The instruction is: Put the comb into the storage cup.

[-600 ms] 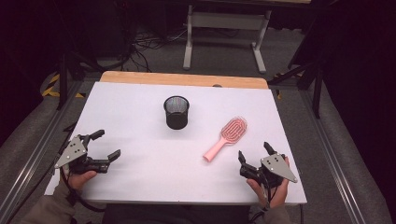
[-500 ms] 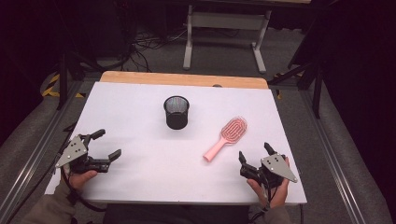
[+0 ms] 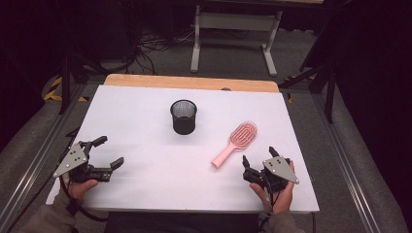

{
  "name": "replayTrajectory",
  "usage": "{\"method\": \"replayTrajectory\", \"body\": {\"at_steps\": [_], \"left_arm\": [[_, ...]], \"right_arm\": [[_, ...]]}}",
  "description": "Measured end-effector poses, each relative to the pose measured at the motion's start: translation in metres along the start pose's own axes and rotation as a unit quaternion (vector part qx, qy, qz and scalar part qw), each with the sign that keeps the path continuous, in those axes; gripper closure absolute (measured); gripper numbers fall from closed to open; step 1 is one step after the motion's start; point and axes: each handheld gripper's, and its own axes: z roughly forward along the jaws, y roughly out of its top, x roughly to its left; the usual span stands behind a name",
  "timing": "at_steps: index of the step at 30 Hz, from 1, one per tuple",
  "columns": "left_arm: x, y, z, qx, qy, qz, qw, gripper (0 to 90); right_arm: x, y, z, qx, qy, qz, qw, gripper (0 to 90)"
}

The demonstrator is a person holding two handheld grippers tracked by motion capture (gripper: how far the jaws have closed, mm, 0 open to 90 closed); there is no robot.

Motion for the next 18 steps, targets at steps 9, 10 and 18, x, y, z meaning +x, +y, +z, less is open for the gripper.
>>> {"method": "replayTrajectory", "body": {"at_steps": [9,10,18], "left_arm": [[-0.002,0.001,0.001,0.000,0.001,0.001,1.0000,7.5],[-0.002,0.001,0.001,-0.001,0.001,-0.001,1.0000,7.5],[-0.003,0.003,-0.001,-0.005,0.004,-0.002,1.0000,7.7]], "right_arm": [[0.007,0.006,0.014,0.053,-0.004,0.053,0.9972,10.6],[0.007,0.007,0.016,0.057,-0.001,0.061,0.9965,10.6],[0.018,0.017,0.044,0.132,-0.011,0.118,0.9841,10.8]]}}
